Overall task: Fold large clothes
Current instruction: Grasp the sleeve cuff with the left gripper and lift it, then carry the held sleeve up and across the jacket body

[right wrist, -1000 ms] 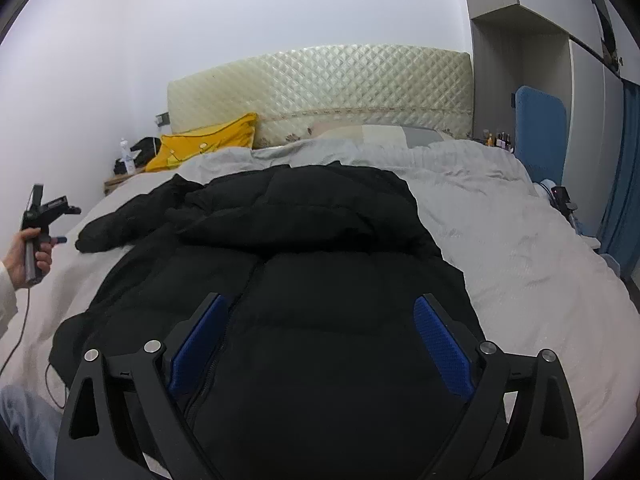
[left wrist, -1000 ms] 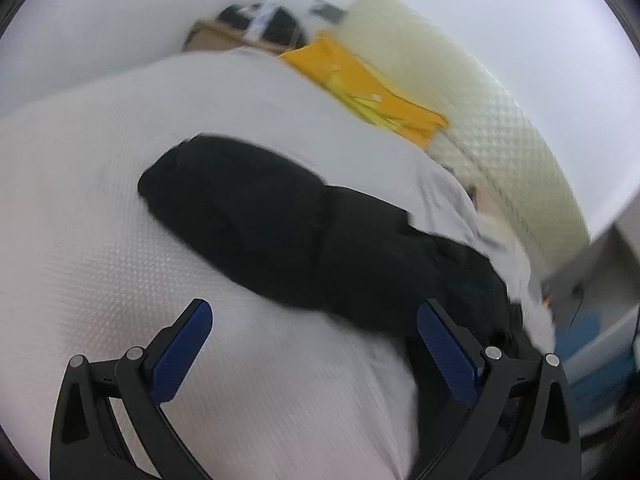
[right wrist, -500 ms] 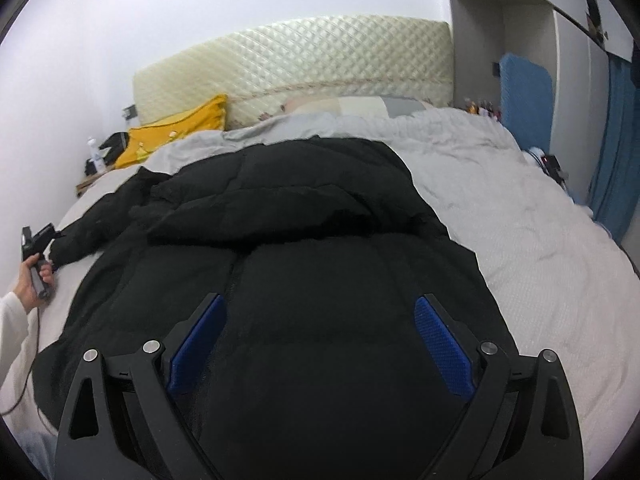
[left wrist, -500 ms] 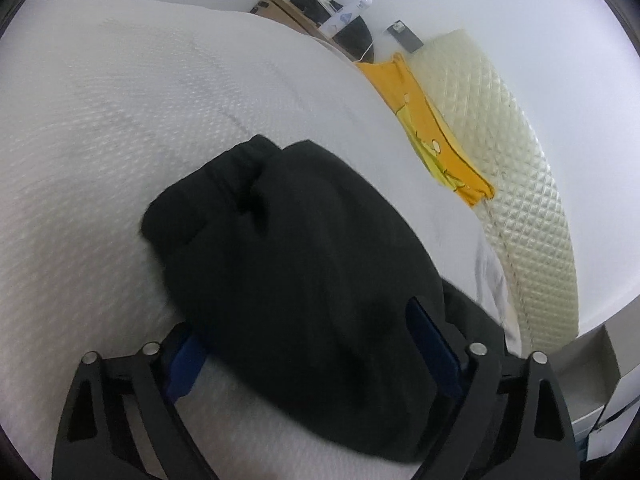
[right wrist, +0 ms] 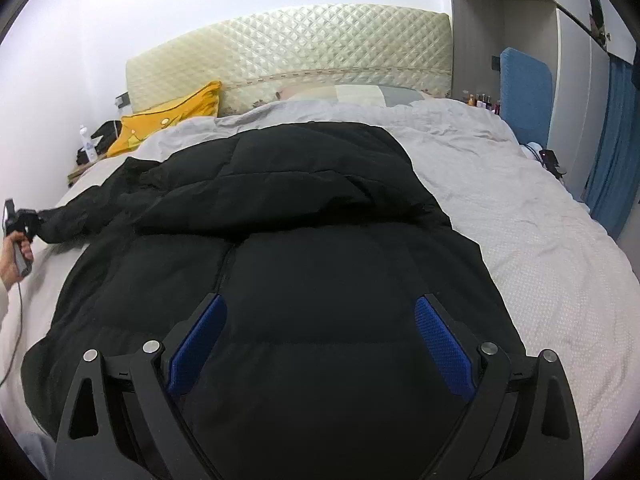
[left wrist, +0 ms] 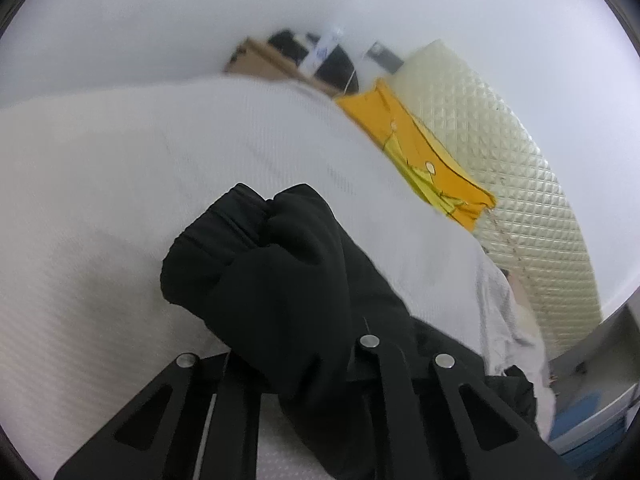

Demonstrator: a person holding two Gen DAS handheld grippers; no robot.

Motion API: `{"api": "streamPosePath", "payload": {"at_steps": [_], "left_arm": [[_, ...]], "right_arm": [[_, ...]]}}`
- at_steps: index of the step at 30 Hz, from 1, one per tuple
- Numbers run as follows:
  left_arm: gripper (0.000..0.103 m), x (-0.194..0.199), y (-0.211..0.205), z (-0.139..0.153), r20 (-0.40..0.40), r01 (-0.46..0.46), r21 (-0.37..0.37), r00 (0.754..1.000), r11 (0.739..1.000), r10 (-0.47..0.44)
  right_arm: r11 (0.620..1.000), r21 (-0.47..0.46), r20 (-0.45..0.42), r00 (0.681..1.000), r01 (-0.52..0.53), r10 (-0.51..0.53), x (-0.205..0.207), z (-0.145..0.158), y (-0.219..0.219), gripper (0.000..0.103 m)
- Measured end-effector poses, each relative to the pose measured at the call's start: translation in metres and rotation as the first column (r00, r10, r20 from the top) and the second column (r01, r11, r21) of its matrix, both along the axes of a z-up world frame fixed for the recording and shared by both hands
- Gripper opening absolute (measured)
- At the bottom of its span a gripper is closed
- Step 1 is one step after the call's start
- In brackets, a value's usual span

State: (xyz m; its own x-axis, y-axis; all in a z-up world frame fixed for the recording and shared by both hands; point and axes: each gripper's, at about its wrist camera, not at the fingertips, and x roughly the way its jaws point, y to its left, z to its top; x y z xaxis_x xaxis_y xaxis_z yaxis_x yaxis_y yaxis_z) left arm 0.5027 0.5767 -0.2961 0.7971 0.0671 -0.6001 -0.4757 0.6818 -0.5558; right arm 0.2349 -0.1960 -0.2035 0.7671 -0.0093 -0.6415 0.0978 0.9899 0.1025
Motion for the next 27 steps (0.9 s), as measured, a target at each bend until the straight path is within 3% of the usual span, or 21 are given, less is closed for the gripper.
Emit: {"api": "streamPosePath", "payload": {"at_steps": [8,15,27], "left_arm": [[0.007,-0.037,0.004,0.08,-0.006,-0.057,0.124,0.998,0.991,0.058],[0.006,-0.05,-0.032,0.141,-0.016,-0.023,0.245,0.999,0.969,0.028],[0.006,-0.067,-0.115,0.257,0.014,0.056,0.352,0.998,0.934,-0.065]], "right_arm": [[1.0,0.023,0.008,1.0,-0.005,0.004,-0.007,0.006,-0.004,0.096],[0.999,0.032,0.013,1.0,-0.026,0.025,-0.012,0.008,-0.006,0.096],[0.996,0.042,0.062,0.995,-0.077,0.074,-0.023,0.024,-0.009,0.096]]}}
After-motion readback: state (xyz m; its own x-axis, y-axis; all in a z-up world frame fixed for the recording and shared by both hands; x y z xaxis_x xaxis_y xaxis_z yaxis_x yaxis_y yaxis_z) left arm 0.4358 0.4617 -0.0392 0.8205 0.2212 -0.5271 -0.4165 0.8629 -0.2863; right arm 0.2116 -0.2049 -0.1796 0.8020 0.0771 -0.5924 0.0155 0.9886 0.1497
